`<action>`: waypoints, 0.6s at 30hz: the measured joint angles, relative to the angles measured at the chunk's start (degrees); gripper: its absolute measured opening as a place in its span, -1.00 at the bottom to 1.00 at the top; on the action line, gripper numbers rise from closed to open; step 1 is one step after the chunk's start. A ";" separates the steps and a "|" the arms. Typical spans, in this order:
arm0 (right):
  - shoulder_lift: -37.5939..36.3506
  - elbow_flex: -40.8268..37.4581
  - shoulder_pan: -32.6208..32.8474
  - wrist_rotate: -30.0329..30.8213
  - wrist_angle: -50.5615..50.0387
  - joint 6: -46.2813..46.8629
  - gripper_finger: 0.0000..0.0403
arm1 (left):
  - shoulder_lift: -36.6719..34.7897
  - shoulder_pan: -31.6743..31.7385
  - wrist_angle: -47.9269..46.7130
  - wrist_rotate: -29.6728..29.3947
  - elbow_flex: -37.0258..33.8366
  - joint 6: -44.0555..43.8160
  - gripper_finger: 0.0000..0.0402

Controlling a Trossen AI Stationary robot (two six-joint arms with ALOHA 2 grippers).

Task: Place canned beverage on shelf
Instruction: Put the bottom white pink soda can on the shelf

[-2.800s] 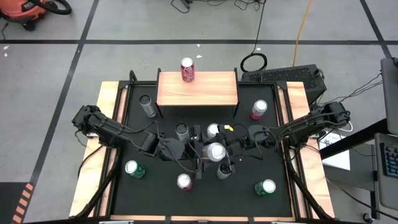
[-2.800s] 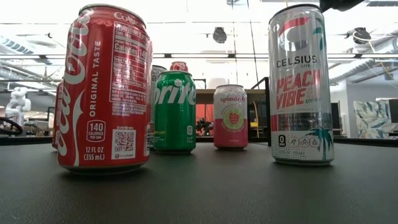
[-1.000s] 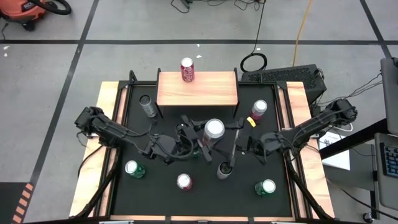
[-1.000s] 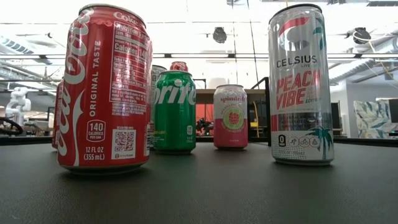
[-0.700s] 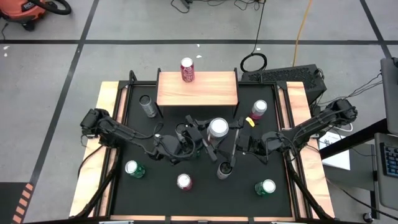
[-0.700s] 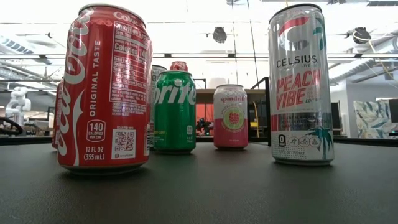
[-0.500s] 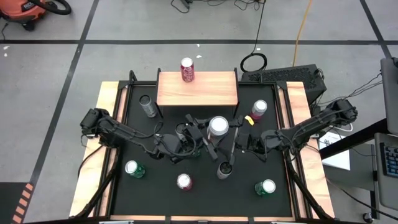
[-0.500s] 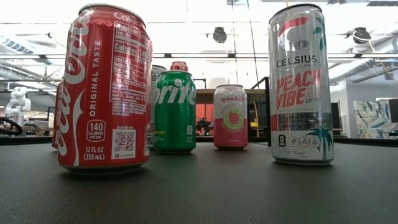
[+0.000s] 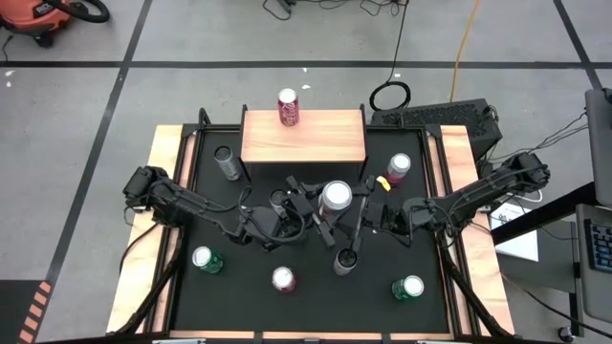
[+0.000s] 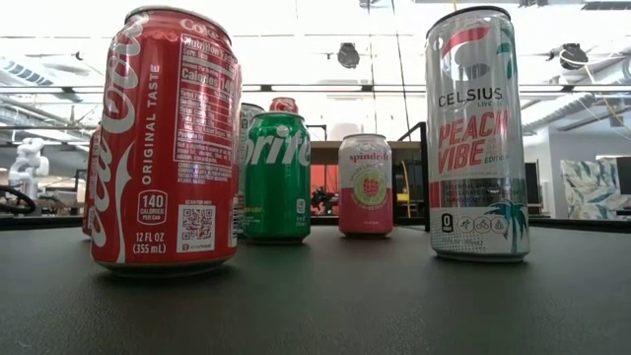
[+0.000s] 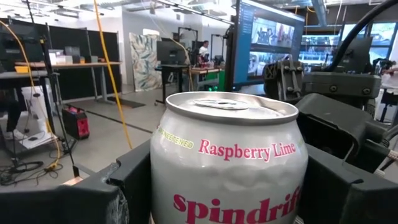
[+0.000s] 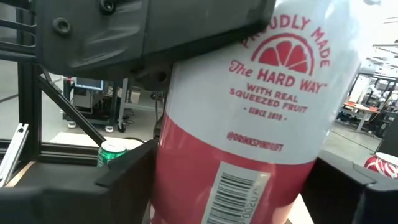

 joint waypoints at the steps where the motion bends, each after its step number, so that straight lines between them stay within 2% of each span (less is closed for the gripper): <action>1: 0.00 0.00 0.00 0.06 -0.07 0.00 0.52 | -0.02 0.00 -0.03 0.26 0.00 -0.02 0.41; 6: -0.07 0.01 0.00 0.28 -1.07 -0.04 0.45 | -0.08 -0.11 -1.51 0.73 0.00 0.29 0.47; 13: -0.02 0.02 0.04 -0.94 -2.73 -0.66 0.45 | -0.10 -1.28 -2.75 1.96 0.00 1.43 0.76; 18: 0.00 0.02 0.04 -1.04 -3.88 -0.47 0.45 | -0.73 -2.10 -3.32 2.11 0.00 1.72 0.86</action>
